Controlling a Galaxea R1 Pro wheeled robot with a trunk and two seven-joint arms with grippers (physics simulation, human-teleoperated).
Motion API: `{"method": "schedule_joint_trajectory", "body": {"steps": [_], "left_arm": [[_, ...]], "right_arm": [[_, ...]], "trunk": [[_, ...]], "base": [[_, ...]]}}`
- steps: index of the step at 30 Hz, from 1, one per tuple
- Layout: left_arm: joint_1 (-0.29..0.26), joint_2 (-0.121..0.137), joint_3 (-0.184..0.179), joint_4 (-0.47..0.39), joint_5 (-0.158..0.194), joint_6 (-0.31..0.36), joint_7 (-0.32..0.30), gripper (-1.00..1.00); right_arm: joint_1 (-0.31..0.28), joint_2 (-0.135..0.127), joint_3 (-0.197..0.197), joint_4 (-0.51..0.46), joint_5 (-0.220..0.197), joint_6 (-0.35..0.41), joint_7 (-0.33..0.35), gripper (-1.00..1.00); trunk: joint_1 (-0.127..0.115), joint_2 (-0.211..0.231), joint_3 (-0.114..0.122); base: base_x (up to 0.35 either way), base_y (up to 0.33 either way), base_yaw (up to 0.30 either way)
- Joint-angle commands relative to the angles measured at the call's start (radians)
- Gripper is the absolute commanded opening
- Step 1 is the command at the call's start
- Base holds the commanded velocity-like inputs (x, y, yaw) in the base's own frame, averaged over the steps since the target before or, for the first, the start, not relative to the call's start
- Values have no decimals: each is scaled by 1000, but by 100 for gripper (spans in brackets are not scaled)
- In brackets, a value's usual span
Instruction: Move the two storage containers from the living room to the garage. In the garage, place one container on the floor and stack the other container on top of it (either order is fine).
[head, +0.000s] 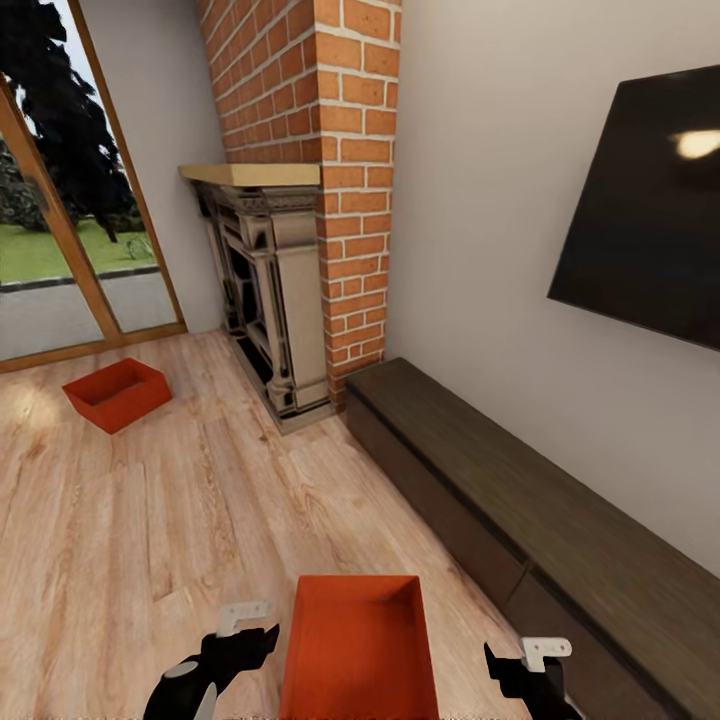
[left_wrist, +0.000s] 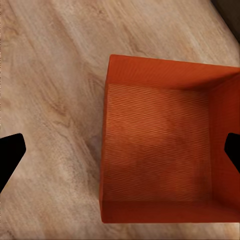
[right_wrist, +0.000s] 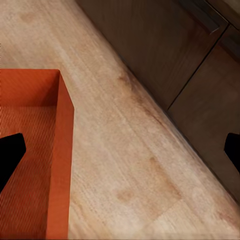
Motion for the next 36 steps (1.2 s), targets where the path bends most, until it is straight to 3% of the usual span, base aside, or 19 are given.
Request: {"method": "schedule_joint_trajectory", "body": {"steps": [1,36], "left_arm": [[0,-1,2,-1,7,6,-3,100],[0,-2,2,0,7,6,-2,100]], "right_arm": [[-1,0,0,1,-3,-3,3,100],[-1,0,1,1,-1,-3,10,100]], "trunk": [[0,-1,-3],[0,-1,-59]], "base": [[0,0,62],[0,0,12]]}}
